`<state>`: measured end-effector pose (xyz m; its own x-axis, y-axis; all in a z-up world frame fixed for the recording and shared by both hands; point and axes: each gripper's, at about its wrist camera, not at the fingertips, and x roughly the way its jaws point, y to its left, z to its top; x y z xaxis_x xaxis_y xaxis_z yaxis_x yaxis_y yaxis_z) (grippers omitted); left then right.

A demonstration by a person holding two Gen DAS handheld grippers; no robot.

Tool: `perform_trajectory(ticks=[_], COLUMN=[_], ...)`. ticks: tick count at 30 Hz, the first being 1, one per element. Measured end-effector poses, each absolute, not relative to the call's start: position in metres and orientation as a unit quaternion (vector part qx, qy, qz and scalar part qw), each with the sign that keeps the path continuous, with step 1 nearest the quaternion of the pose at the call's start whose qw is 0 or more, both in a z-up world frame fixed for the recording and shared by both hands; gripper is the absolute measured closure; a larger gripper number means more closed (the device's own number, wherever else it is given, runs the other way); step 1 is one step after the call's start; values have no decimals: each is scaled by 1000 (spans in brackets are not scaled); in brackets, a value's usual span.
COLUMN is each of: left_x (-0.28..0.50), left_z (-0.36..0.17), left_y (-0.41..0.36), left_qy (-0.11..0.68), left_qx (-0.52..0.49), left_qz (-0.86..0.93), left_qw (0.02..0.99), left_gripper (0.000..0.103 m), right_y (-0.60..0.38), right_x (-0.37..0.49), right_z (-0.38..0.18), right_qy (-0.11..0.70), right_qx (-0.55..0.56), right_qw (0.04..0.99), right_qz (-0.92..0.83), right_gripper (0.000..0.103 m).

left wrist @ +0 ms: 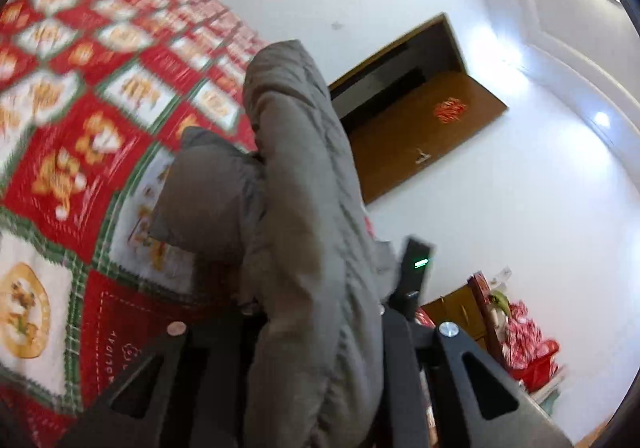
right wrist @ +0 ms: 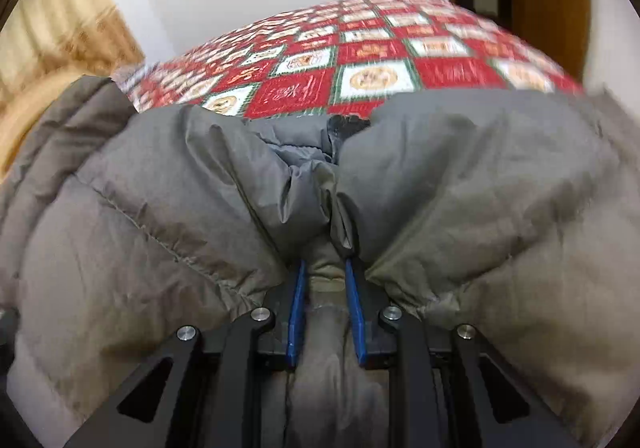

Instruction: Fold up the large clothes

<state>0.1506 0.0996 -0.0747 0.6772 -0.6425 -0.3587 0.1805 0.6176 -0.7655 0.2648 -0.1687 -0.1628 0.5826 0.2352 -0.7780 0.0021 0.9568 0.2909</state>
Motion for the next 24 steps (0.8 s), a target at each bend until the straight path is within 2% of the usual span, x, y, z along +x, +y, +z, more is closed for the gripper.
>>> perform_trajectory(ticks=[6, 8, 12, 14, 19, 24], left_x=[88, 78, 73, 72, 71, 70], left_z=[-24, -29, -23, -14, -2, -14], left_y=[111, 113, 126, 117, 58, -17], left_qy=[296, 300, 304, 298, 290, 292], left_qx=[-244, -215, -234, -209, -115, -5], left_qz=[-229, -199, -180, -170, -173, -183], left_qw=[895, 908, 906, 916, 934, 939], left_gripper=[85, 85, 85, 85, 85, 85], right_y=[-91, -59, -48, -66, -153, -247], right_x=[201, 197, 213, 216, 193, 158], right_z=[-176, -179, -171, -156, -88, -64], right_qy=[436, 440, 486, 508, 447, 429], right_qx=[250, 237, 201, 216, 205, 201], right_qw=[858, 855, 832, 810, 854, 873], right_qz=[109, 139, 179, 198, 171, 116], right_gripper=[81, 81, 81, 81, 80, 79])
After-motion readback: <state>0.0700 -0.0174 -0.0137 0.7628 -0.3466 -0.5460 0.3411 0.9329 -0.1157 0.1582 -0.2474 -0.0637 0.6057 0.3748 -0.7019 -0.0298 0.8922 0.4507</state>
